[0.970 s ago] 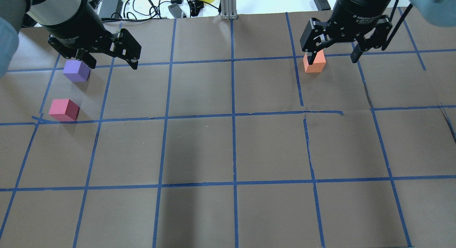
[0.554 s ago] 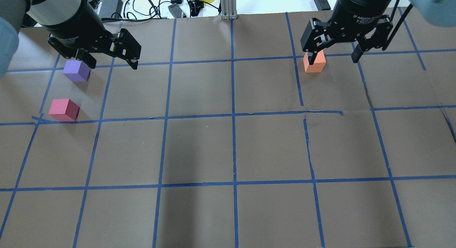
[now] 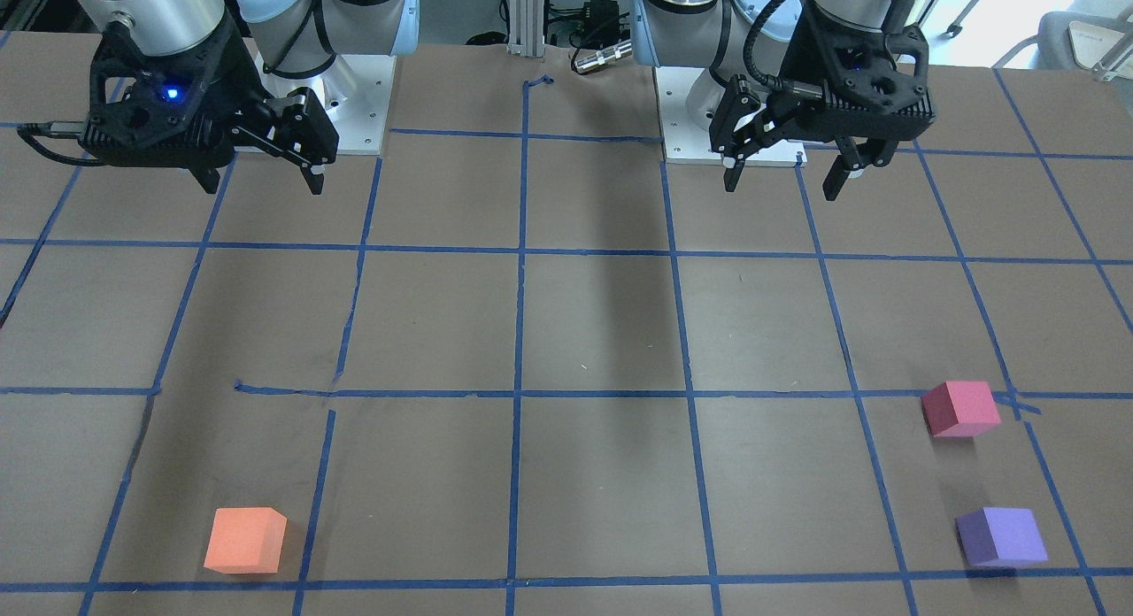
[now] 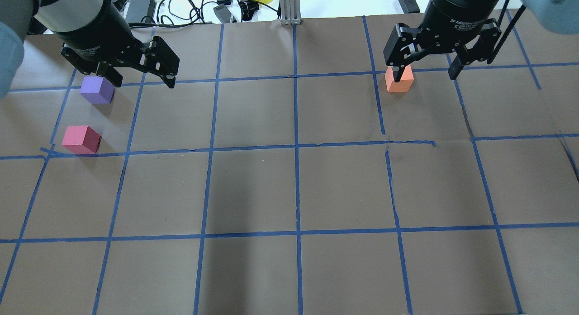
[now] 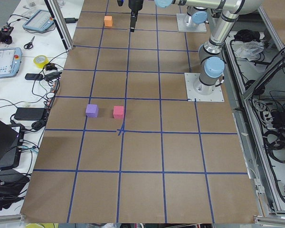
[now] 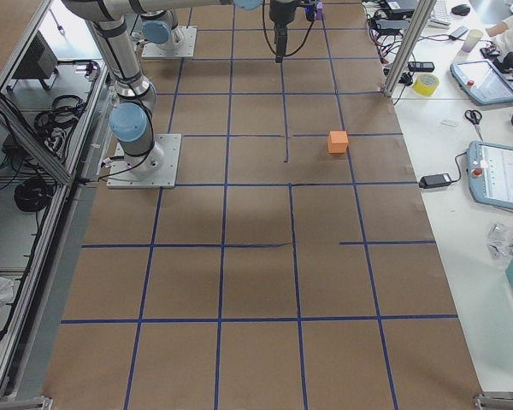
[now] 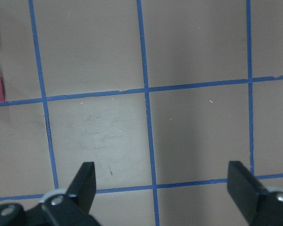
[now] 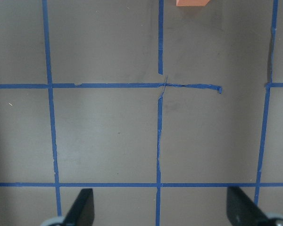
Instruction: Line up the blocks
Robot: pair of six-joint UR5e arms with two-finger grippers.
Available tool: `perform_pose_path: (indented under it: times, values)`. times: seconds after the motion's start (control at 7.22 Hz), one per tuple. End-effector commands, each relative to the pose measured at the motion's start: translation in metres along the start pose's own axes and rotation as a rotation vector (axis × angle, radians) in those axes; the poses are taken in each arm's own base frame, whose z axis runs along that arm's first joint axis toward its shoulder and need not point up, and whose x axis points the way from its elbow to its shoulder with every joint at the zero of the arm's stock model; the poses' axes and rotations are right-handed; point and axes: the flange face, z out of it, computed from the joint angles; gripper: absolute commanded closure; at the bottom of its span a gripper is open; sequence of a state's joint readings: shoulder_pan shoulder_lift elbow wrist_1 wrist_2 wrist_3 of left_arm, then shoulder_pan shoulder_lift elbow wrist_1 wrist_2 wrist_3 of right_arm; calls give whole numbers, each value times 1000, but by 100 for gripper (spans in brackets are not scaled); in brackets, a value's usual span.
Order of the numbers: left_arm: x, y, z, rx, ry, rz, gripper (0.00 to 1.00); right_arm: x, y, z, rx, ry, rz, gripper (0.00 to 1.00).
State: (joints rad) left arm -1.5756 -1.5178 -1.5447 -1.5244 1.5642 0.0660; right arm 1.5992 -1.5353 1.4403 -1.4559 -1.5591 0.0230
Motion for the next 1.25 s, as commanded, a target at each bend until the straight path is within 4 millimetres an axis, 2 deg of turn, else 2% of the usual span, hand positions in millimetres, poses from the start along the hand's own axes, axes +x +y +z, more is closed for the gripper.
perform_pose_path:
  times: [0.0, 0.28, 0.42, 0.83, 0.97, 1.11]
  values:
    - [0, 0, 0, 0, -1, 0, 0, 0, -2, -2, 18, 4, -1, 0]
    - [0, 0, 0, -1, 0, 0, 0, 0, -2, -1, 17, 2, -18, 0]
    - [0, 0, 0, 2, -1, 1, 0, 2, -11, 19, -29, 6, -8, 0]
    - [0, 0, 0, 0, -1, 1, 0, 54, -30, 37, -57, -2, 88, 0]
    - [-1, 0, 0, 0, -2, -2, 0, 59, -40, 52, -85, -2, 109, 0]
    - [-2, 0, 0, 0, -4, -2, 0, 63, -59, 73, -94, -5, 114, 0]
